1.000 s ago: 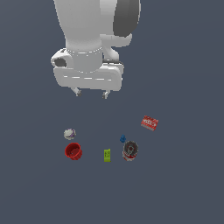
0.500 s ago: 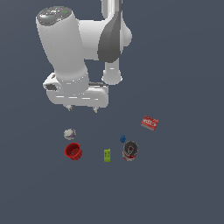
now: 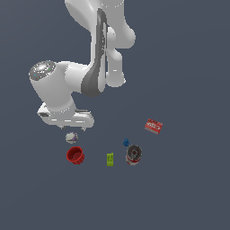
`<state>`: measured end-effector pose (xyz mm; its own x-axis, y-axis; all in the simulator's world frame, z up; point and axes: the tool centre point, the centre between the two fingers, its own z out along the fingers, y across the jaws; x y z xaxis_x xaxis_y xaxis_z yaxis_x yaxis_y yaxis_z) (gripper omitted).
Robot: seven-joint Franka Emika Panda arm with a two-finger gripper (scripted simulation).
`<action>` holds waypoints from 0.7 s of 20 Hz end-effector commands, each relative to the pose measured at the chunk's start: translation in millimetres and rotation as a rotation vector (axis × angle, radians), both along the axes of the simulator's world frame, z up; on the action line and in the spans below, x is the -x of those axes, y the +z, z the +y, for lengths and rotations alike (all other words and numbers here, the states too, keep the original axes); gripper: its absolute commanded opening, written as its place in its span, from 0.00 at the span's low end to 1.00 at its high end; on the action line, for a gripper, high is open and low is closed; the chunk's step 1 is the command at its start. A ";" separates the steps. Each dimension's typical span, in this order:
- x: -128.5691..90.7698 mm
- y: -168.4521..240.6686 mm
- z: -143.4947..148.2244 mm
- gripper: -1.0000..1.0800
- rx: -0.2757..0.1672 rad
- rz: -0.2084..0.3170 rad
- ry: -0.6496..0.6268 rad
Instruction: Pick up a designated object from a clutter of objects.
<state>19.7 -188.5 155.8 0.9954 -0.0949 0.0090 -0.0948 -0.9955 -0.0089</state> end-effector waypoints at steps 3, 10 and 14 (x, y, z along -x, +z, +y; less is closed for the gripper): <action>7.0 -36.7 -25.2 0.96 0.003 0.004 0.000; 15.8 -66.3 -45.2 0.96 0.008 0.009 -0.001; 16.8 -67.9 -46.2 0.96 0.007 0.011 -0.002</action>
<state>2.5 -235.0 87.5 0.9952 -0.0974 -0.0021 -0.0974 -0.9952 -0.0006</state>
